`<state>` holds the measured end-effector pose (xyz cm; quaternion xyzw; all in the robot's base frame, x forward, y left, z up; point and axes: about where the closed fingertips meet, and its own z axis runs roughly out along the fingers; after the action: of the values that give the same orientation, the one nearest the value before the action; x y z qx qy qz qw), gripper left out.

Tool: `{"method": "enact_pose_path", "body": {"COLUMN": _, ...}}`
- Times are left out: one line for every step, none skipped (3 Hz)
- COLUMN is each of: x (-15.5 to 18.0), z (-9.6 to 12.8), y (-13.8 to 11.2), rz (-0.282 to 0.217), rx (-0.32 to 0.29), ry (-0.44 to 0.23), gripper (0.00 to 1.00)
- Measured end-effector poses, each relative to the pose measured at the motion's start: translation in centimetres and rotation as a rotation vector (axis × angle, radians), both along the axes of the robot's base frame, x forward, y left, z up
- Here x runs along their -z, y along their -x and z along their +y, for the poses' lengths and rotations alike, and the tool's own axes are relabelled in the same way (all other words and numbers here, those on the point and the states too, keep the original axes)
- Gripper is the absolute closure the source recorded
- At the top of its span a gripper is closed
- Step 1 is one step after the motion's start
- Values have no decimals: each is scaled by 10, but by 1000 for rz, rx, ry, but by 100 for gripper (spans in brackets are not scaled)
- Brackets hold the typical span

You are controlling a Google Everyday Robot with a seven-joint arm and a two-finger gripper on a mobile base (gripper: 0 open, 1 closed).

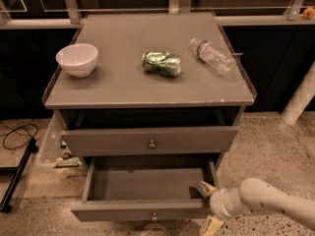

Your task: Open middle drawer

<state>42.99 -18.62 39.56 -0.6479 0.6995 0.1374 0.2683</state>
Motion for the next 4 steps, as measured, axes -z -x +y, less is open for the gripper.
{"method": "enact_pose_path", "body": {"x": 17, "z": 0, "y": 7, "rz": 37, "rx": 6, "ry": 2, "gripper": 0}}
{"method": "enact_pose_path", "body": {"x": 17, "z": 0, "y": 7, "rz": 38, "rx": 6, "ry": 2, "gripper": 19}}
{"method": "enact_pose_path", "body": {"x": 17, "z": 0, "y": 7, "rz": 38, "rx": 6, "ry": 2, "gripper": 41}}
{"method": "enact_pose_path", "body": {"x": 19, "z": -7, "y": 20, "rz": 47, "rx": 14, "ry": 8, "gripper": 66}}
